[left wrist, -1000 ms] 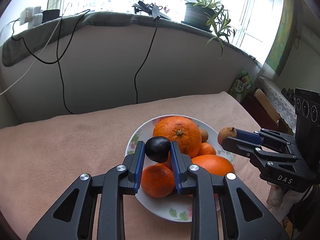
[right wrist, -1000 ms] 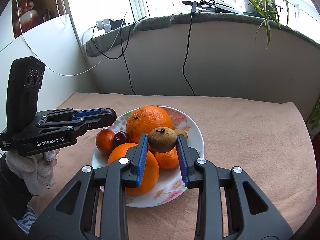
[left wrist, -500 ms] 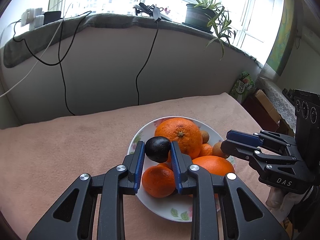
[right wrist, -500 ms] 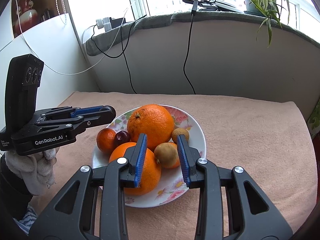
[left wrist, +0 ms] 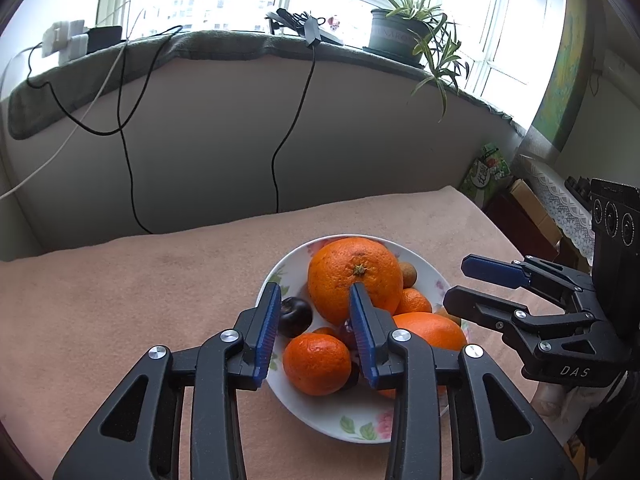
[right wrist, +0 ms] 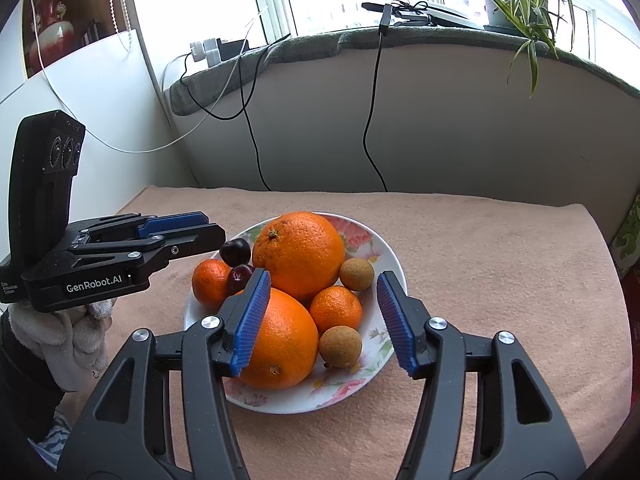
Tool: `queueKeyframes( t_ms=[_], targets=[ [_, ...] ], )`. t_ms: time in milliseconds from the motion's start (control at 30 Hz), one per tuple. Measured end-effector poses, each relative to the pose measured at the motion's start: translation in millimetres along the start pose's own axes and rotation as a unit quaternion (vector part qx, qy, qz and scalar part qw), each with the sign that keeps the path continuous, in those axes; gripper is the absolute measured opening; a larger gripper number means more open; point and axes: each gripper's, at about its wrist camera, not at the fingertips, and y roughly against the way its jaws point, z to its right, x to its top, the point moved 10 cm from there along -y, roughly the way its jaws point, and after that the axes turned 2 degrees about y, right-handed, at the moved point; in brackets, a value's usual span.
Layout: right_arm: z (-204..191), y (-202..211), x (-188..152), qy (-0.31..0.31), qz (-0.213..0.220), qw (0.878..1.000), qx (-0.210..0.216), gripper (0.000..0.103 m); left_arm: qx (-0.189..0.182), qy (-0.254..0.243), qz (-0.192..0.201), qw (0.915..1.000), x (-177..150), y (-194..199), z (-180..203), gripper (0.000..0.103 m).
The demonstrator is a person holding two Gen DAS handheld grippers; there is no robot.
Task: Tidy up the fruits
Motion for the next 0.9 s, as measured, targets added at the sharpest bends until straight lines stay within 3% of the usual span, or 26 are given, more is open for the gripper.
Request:
queueKeyframes(
  t_ms=[133,400,500,633,900],
  targets=[
    [-0.2,0.3,0.5,0.001,0.001,1.000,-0.001,0.068,0.002,-0.003,0.003,1.0000,1.4,-0.1,1.8,0.050],
    [-0.5,1.6,-1.0,0.005,0.001,1.000,-0.003,0.081,0.004,-0.004,0.007,1.0000,2.6,1.3,1.5,0.062],
    [-0.6,0.8,-1.8,0.006,-0.002,1.000,-0.006,0.089,0.014,-0.004,0.009,0.9999,2.9,2.8,-0.3,0.072],
    [-1.0,0.0,-3.3,0.010,-0.006,1.000,-0.012,0.090,0.024,-0.005,0.010,0.9996,3.0,3.3,-2.3,0.080],
    [-1.3,-0.2,-6.0,0.009,-0.013,1.000,-0.016,0.090,0.037,-0.010,0.007,0.9992,0.5,4.9,-3.5,0.081]
  ],
)
